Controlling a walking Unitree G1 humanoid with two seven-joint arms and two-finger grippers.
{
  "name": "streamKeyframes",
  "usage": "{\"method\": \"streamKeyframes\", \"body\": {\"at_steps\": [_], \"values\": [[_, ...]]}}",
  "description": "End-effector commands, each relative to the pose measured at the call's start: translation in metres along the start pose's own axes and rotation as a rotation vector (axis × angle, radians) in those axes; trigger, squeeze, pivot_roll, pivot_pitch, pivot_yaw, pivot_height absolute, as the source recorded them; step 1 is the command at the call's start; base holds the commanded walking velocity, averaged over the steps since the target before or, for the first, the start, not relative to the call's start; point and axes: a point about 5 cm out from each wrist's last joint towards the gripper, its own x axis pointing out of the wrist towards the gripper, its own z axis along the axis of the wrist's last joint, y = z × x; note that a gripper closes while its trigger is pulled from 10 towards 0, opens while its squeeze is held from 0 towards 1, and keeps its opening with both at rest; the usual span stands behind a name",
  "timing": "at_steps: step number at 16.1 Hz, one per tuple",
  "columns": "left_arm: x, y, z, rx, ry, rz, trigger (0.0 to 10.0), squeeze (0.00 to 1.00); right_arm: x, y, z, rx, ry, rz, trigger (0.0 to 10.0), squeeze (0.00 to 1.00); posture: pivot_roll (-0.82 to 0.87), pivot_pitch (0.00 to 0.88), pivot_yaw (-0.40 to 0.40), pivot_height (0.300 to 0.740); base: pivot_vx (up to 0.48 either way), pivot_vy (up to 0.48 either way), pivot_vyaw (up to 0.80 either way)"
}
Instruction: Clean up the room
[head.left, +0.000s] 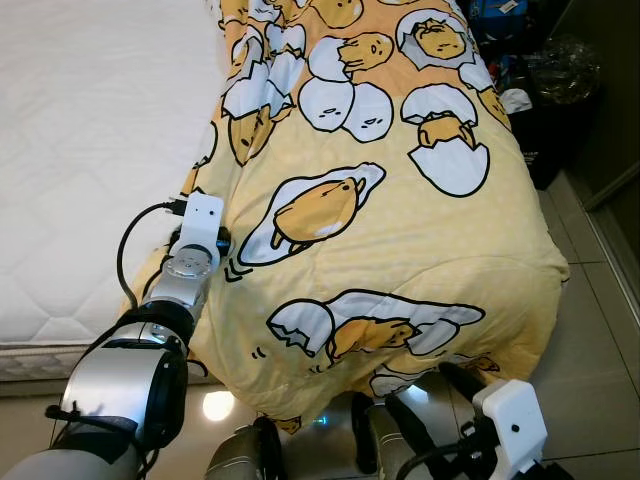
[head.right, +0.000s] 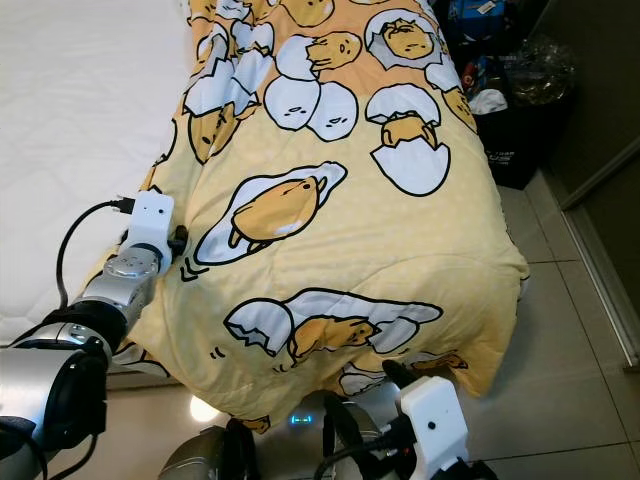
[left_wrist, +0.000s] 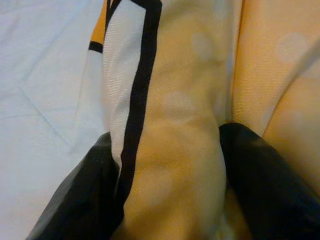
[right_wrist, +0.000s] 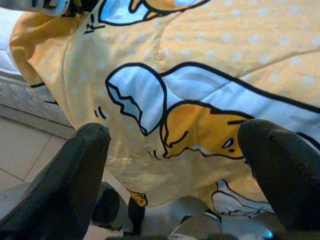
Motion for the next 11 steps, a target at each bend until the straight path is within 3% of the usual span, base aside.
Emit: {"method": "streamKeyframes", "body": {"at_steps": [1, 7, 11], "values": [[-0.003, -0.010, -0.019, -0.028, 0.077, -0.053, 0.0, 0.00, 0.000, 0.000, -0.005, 0.018, 0.026, -0.006, 10.0, 0.02, -0.42, 0.267, 0.016, 0.740, 0.000, 0.000, 0.00], [-0.001, -0.017, -0.005, -0.098, 0.028, -0.091, 0.0, 0.00, 0.014, -0.008, 0.001, 0.021, -0.019, 0.007, 10.0, 0.02, -0.38, 0.238, 0.013, 0.740, 0.000, 0.000, 0.00], [0.000, -0.014, 0.007, -0.102, -0.007, -0.085, 0.0, 0.00, 0.020, -0.010, 0.003, 0.012, -0.032, 0.012, 10.0, 0.02, -0.37, 0.222, 0.021, 0.740, 0.000, 0.000, 0.00]]}}
